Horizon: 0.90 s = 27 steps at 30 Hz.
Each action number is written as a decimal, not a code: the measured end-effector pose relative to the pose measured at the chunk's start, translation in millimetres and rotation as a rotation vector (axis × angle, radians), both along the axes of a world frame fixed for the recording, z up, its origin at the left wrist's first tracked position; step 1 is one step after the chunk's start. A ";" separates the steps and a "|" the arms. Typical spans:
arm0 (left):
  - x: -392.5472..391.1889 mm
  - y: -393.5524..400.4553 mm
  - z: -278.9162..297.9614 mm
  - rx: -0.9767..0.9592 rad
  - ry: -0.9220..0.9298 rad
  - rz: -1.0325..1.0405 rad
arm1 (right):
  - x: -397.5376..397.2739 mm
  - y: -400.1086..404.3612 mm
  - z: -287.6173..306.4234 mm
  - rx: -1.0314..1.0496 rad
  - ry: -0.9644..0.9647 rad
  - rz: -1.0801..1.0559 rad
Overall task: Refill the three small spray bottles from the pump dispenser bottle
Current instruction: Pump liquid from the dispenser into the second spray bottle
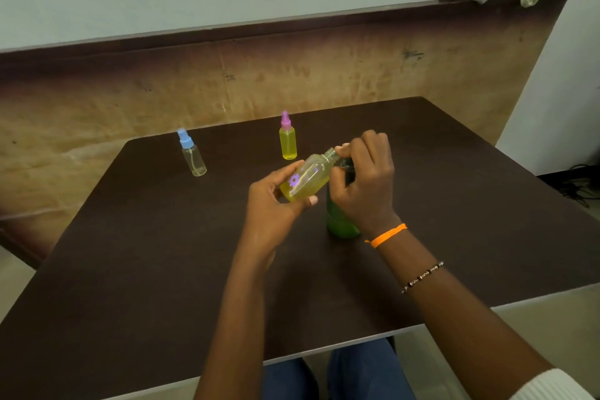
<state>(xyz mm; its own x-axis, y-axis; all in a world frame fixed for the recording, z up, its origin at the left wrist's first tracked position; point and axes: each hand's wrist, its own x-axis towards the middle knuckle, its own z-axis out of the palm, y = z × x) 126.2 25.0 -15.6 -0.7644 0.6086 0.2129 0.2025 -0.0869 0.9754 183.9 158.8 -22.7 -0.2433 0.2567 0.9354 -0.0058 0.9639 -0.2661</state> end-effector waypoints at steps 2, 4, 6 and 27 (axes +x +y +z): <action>-0.1 -0.7 -1.2 0.000 -0.002 -0.005 | -0.6 -0.3 -0.7 0.000 -0.002 0.002; 0.0 -1.9 -1.0 -0.004 -0.004 -0.005 | 0.3 -0.9 3.9 -0.011 -0.007 0.006; 0.5 -1.8 1.7 -0.007 -0.002 -0.004 | 1.6 -1.5 11.5 -0.030 -0.011 0.008; 0.2 0.1 2.9 -0.013 0.010 -0.019 | -4.6 1.4 3.1 -0.027 0.008 -0.034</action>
<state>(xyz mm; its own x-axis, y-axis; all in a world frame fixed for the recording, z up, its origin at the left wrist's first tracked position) 126.4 25.1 -12.7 -0.7504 0.6260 0.2121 0.2102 -0.0781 0.9745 179.3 160.2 -19.6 -0.2263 0.2901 0.9298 0.0240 0.9560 -0.2924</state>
